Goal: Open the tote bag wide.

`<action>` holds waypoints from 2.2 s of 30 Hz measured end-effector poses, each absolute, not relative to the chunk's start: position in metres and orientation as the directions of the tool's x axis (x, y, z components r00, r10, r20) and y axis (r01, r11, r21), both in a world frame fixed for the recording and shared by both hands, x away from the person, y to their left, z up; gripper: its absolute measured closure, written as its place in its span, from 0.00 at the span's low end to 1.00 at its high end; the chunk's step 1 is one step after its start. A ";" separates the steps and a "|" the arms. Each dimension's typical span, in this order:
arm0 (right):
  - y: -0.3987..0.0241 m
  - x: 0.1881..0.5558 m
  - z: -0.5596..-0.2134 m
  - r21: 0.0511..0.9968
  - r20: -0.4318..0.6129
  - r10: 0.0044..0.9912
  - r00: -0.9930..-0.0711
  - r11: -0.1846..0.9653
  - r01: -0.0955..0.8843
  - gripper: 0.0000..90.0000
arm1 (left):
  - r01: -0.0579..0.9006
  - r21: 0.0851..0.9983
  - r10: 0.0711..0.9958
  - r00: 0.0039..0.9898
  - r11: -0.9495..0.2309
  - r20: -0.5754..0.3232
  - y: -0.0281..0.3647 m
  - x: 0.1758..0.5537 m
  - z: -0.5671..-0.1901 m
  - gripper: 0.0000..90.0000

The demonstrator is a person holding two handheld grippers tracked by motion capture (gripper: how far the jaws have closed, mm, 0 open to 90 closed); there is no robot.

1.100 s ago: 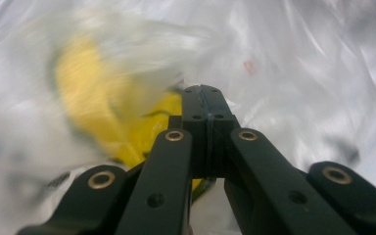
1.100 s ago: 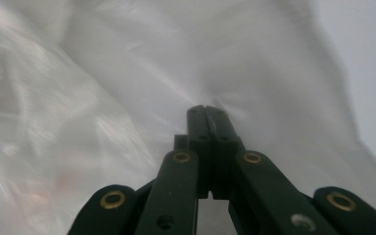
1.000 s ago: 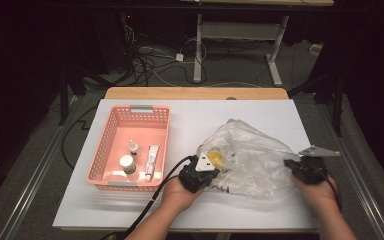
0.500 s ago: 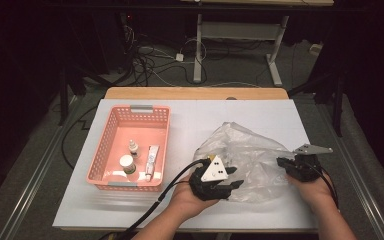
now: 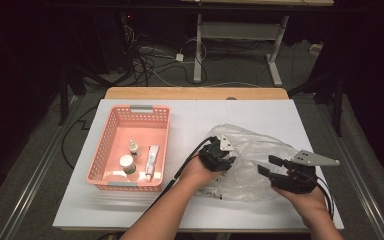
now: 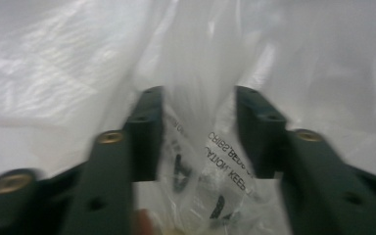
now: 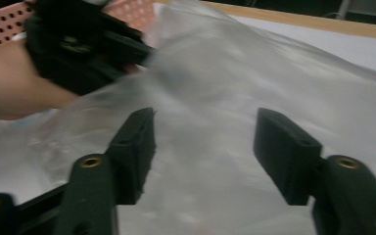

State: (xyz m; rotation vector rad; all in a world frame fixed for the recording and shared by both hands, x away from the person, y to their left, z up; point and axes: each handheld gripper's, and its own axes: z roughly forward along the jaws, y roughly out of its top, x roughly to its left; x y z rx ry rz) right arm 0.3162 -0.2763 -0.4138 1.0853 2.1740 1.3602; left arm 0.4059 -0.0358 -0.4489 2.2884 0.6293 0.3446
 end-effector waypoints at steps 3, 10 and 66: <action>-0.253 0.313 -0.418 0.869 0.054 0.759 -0.649 0.284 0.404 0.31 | 0.361 0.719 0.542 0.840 -0.594 0.027 -0.036 0.411 -0.448 0.91; -0.248 0.321 -0.455 0.766 -0.037 0.802 -0.596 0.406 0.499 0.95 | 0.436 0.715 0.579 0.814 -0.546 -0.054 -0.017 0.418 -0.441 0.97; -0.276 0.319 -0.447 0.798 0.060 0.849 -0.526 0.275 0.536 0.64 | 0.242 0.746 0.344 0.939 -0.621 -0.018 -0.034 0.354 -0.424 0.90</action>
